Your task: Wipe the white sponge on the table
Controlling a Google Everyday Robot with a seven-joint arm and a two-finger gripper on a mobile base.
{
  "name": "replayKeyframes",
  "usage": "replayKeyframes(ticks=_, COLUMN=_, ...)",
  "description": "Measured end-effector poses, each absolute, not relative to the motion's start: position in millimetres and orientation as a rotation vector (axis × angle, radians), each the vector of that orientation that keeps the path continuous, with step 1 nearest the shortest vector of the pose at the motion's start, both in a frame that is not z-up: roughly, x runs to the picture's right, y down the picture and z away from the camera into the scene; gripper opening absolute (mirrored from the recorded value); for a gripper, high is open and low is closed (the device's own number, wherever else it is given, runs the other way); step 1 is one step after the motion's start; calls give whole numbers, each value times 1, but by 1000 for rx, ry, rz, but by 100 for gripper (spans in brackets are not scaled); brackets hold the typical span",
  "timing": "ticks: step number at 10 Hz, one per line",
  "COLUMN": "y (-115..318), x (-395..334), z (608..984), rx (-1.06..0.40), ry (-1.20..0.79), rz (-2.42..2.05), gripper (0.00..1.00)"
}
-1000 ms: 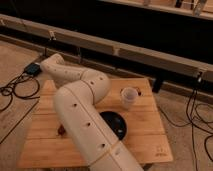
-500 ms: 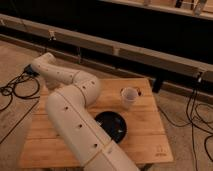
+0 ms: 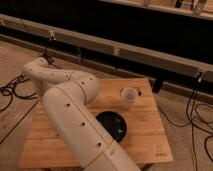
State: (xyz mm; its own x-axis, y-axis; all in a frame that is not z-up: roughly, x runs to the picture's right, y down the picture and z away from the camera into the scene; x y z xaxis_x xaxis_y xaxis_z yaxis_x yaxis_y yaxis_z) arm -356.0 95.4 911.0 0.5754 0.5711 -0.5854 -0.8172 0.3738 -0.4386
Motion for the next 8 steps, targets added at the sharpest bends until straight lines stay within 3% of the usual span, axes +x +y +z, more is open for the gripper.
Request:
replayKeyframes(ticks=5, y=145, x=-303, z=892, rx=-822, ry=477, rz=931, gripper=0)
replayKeyframes(ticks=8, y=142, x=-255, z=908, rx=-785, ry=553, rz=1025, gripper=0)
